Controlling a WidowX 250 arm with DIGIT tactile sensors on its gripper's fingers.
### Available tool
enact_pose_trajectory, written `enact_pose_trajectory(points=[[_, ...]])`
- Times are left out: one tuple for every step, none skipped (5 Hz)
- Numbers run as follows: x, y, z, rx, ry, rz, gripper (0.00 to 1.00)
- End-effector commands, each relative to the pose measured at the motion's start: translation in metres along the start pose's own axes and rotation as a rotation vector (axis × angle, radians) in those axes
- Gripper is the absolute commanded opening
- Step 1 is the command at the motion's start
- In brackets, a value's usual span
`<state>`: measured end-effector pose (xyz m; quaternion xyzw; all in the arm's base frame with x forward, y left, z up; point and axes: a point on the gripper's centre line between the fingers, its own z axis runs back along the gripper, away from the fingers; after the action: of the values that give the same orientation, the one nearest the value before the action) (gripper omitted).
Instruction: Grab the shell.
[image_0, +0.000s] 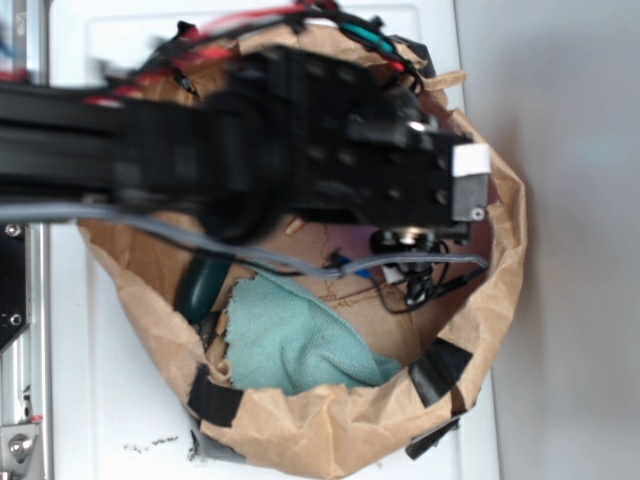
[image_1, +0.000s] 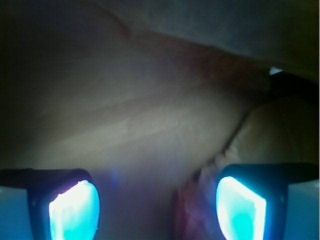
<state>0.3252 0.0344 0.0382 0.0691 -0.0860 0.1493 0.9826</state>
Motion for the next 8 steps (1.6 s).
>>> enact_pose_trajectory(points=[[0.0,-0.01,-0.019,0.029,-0.01,-0.04,0.27],[-0.001,-0.009,-0.006,-0.004,-0.009,-0.035,0.0],[-0.006,-0.009,0.025,-0.071,-0.027,-0.038,0.0],[-0.014,-0.002,0.073,-0.191,-0.031,-0.038,0.0],[-0.021,0.01,0.107,-0.274,-0.015,-0.05,0.0],[-0.029,0.017,0.127,-0.313,-0.026,-0.064,0.0],[-0.037,0.019,0.135,-0.291,-0.096,-0.06,0.0],[-0.038,0.022,0.135,-0.304,-0.092,-0.065,0.0]])
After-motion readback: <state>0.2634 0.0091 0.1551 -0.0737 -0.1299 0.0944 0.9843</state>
